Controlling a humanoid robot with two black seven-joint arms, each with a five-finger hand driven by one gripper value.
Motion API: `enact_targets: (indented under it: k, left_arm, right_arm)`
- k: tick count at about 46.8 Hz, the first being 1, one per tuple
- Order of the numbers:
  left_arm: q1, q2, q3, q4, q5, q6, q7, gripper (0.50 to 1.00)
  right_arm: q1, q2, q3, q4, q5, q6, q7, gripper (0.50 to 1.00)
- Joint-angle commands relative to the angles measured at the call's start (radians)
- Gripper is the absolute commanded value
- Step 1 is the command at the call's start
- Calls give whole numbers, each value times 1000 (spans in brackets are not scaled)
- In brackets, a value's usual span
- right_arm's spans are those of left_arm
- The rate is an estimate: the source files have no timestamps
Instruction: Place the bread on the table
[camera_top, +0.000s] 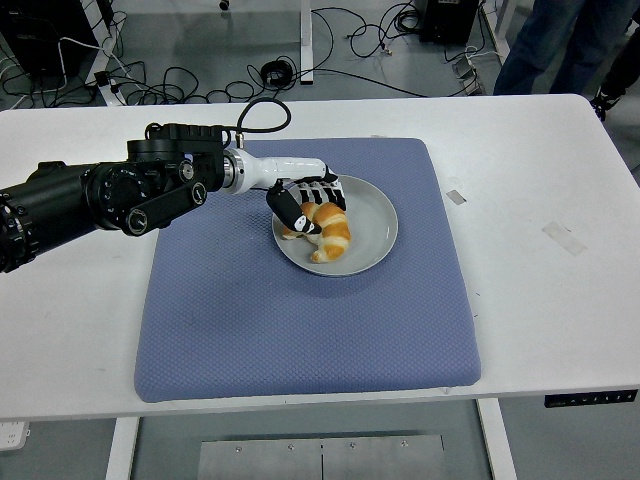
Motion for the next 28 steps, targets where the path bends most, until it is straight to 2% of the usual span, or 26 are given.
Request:
enact_targets:
  k: [1, 15, 28]
  left_arm:
    - [-3, 0, 0, 13, -1, 0, -8, 500]
    - [-40, 6, -11, 112, -18, -8, -51, 500]
    - [-26, 66, -6, 168, -21, -14, -76, 500]
  right_arm:
    - [0, 0, 0, 0, 0, 0, 0, 1000]
    - [0, 0, 0, 0, 0, 0, 0, 1000]
    - [0, 0, 0, 0, 0, 0, 0, 1000]
